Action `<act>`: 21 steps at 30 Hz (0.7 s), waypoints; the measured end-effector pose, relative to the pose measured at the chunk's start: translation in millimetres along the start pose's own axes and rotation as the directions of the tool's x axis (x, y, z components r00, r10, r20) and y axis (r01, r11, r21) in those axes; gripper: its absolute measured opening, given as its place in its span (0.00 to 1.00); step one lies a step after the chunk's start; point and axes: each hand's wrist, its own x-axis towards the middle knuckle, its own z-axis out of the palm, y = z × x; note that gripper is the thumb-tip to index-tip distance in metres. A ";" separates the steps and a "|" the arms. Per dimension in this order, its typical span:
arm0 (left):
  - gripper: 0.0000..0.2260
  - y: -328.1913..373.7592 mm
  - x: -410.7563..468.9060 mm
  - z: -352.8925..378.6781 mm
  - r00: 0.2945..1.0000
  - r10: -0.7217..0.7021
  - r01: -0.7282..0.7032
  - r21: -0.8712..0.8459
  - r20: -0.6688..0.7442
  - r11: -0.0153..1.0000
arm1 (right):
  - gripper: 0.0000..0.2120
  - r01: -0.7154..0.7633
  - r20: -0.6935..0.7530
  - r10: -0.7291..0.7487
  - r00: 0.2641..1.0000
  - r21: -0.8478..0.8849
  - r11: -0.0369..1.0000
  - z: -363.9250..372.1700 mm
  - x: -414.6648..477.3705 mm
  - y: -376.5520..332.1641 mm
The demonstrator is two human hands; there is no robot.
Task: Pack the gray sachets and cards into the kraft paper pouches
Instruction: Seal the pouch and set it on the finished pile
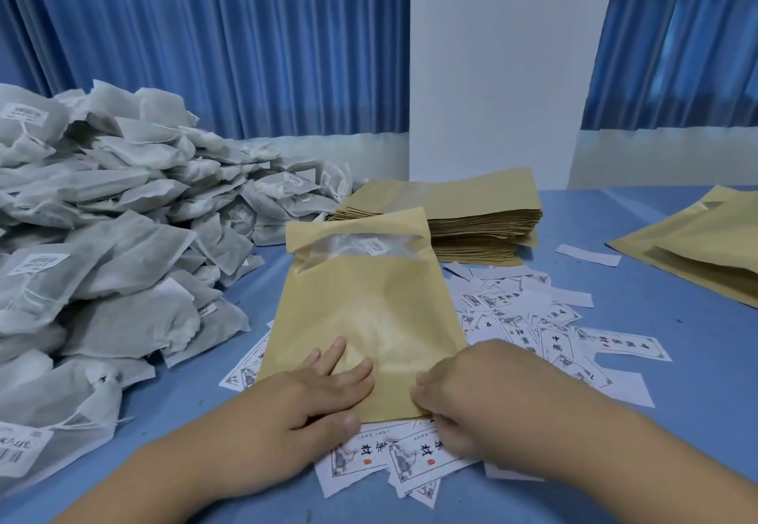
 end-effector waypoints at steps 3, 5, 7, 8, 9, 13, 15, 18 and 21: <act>0.19 -2.2 -1.6 -0.7 0.997 0.018 -0.025 -0.101 -0.070 0.995 | 0.04 -0.027 -0.056 0.025 0.998 -0.040 0.999 2.9 -3.3 -4.7; 0.19 -2.1 -1.5 -0.7 0.995 0.017 -0.028 -0.117 -0.100 0.993 | 0.10 -0.072 -0.140 0.070 0.988 -0.009 0.997 11.9 -8.3 -5.8; 0.17 -2.1 -1.8 -1.8 0.990 0.018 -0.035 -0.118 -0.143 0.992 | 0.16 -0.115 -0.198 0.112 0.974 -0.004 0.993 19.1 -8.7 -5.1; 0.16 -1.5 -1.6 -2.6 0.985 0.022 -0.040 -0.099 -0.169 0.994 | 0.18 -0.135 -0.224 0.128 0.966 -0.015 0.991 21.0 -8.8 -5.3; 0.14 0.4 -1.8 -3.6 0.981 0.027 -0.040 -0.065 -0.190 0.997 | 0.19 -0.138 -0.248 0.132 0.960 -0.010 0.990 21.2 -8.3 -5.5; 0.15 7.9 -7.5 -7.0 0.958 0.023 0.044 0.224 -0.287 0.974 | 0.19 -0.195 -0.363 0.196 0.911 0.041 0.980 20.9 -4.5 -4.6; 0.05 12.2 -10.3 -10.7 0.927 0.087 0.062 0.377 -0.366 0.924 | 0.16 -0.222 -0.432 0.241 0.869 0.095 0.970 22.1 -3.6 -3.5; 0.03 14.2 -11.1 -14.2 0.892 0.101 0.107 0.423 -0.440 0.900 | 0.08 -0.174 -0.524 0.218 0.823 0.134 0.976 20.4 -5.2 -1.3; 0.05 13.1 -13.3 -17.1 0.853 0.083 0.136 0.372 -0.516 0.918 | 0.06 -0.084 -0.553 0.183 0.813 0.200 0.976 14.8 -10.2 2.7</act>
